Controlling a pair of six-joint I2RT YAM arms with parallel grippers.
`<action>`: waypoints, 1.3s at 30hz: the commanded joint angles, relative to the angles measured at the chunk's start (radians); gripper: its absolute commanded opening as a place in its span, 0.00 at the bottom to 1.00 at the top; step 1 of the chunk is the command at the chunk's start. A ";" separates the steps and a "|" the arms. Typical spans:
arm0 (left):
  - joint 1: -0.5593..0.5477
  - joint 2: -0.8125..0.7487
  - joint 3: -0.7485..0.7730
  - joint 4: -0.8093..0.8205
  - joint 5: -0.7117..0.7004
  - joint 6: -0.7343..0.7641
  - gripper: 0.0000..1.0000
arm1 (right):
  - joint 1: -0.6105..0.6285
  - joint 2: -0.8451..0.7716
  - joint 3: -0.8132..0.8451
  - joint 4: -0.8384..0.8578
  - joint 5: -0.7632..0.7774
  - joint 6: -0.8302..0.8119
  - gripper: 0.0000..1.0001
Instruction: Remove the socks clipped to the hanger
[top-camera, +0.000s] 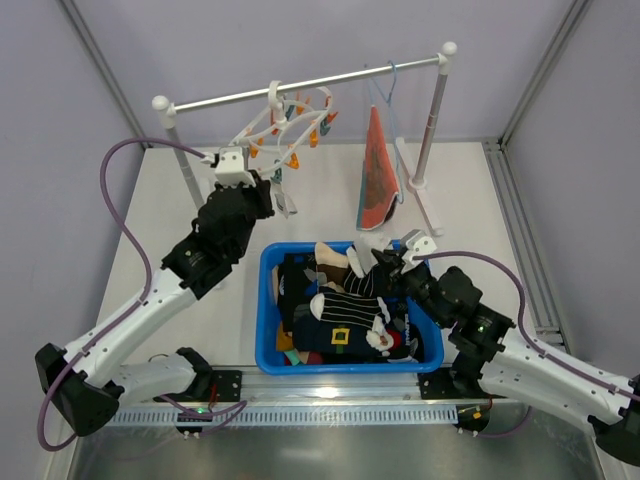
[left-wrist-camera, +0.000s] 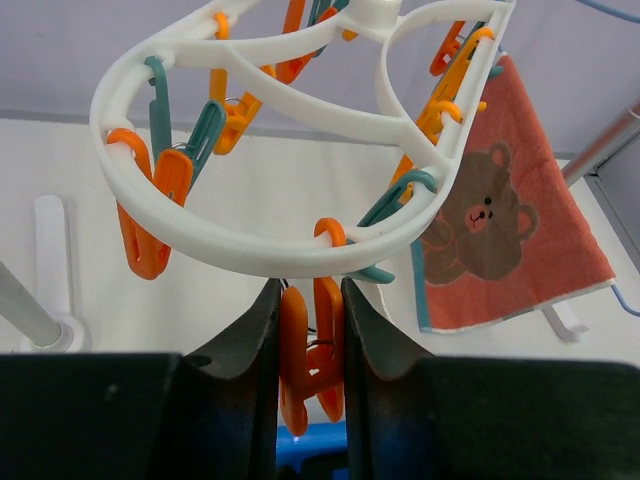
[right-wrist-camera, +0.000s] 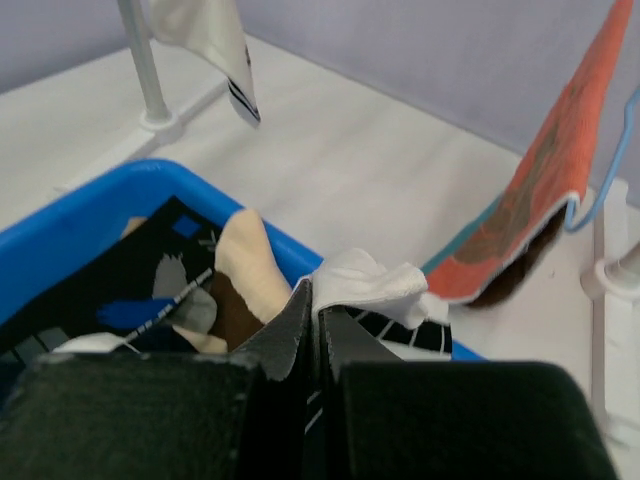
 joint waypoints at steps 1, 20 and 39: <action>0.020 -0.019 0.001 -0.031 0.009 0.013 0.00 | 0.004 -0.091 -0.036 -0.106 0.106 0.104 0.05; 0.048 -0.048 -0.005 -0.051 0.053 0.004 0.00 | 0.019 -0.256 -0.044 -0.385 -0.004 0.302 0.29; 0.059 -0.063 -0.002 -0.077 0.101 -0.002 0.00 | 0.037 -0.229 0.140 -0.334 -0.116 0.136 1.00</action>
